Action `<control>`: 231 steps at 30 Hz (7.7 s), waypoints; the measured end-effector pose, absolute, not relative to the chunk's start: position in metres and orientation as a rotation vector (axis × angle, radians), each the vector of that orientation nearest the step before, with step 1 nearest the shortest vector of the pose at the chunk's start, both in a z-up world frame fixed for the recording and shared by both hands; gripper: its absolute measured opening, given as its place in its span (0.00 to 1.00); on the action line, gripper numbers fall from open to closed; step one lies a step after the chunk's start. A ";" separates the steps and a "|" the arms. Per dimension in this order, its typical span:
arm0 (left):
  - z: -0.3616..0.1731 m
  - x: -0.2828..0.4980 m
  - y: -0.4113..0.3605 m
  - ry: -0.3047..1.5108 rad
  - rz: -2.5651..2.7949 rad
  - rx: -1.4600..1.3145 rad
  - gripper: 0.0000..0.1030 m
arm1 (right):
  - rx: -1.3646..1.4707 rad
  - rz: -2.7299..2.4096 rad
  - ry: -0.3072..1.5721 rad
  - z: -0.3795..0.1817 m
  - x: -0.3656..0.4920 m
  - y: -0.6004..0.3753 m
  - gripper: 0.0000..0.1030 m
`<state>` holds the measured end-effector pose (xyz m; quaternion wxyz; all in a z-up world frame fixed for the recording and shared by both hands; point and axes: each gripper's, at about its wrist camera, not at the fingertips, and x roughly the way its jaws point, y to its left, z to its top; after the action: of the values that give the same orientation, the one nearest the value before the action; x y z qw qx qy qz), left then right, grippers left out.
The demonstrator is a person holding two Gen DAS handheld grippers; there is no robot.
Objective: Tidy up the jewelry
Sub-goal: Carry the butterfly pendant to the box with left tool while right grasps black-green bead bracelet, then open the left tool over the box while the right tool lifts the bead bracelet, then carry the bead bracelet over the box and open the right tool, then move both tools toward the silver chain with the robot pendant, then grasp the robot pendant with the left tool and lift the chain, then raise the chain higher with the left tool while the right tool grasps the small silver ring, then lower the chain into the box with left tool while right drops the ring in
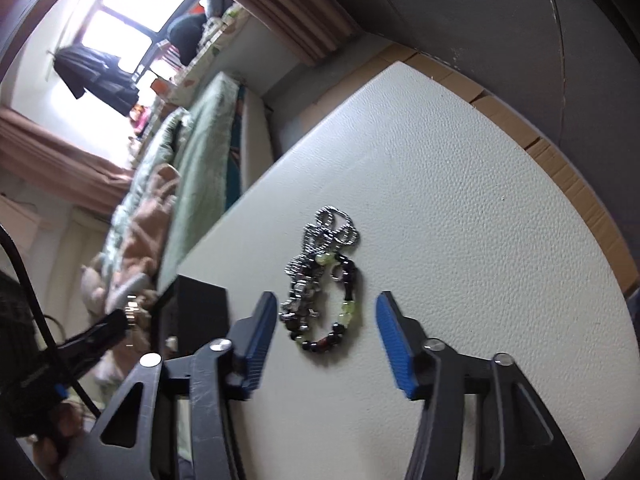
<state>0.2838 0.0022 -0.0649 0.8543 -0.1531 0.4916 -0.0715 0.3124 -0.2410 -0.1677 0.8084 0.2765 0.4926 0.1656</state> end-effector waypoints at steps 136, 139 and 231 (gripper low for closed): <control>-0.156 0.342 -0.127 1.217 -0.318 0.111 0.51 | 0.563 0.249 0.899 -0.123 0.264 -0.324 0.98; -0.155 0.340 -0.128 1.185 -0.301 0.142 0.37 | 0.532 0.239 0.905 -0.123 0.266 -0.320 0.98; 0.123 0.257 0.010 0.649 -0.174 -0.065 0.15 | 0.125 0.538 0.983 -0.040 0.283 -0.160 0.11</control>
<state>0.2568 0.0096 0.1231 0.9435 -0.0318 0.3186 -0.0855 0.2835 -0.1602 -0.0398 0.8453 0.0591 0.4658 0.2551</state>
